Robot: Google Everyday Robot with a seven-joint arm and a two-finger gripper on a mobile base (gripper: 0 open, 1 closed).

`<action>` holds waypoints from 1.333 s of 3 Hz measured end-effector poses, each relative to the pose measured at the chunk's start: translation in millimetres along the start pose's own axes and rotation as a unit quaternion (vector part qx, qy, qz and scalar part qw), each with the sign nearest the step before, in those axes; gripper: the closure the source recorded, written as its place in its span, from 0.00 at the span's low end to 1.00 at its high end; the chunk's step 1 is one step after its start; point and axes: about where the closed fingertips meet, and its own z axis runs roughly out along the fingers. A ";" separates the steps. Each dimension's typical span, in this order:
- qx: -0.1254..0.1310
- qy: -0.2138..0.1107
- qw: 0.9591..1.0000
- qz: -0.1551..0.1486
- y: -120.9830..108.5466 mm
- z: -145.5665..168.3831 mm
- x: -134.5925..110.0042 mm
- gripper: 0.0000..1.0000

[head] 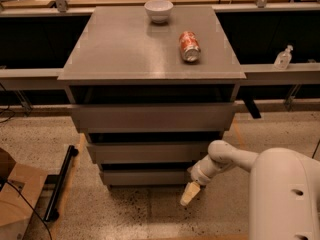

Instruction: Open bottom drawer

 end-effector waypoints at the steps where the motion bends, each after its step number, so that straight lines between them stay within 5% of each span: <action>1: 0.008 -0.009 1.000 0.017 -12.2 14.0 13.6 0.00; 4: 0.042 0.031 0.999 0.014 -68.2 35.5 28.5 0.00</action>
Offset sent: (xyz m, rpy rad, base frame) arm 0.0414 -0.0253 -0.0556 -0.0490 -0.0365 -0.0847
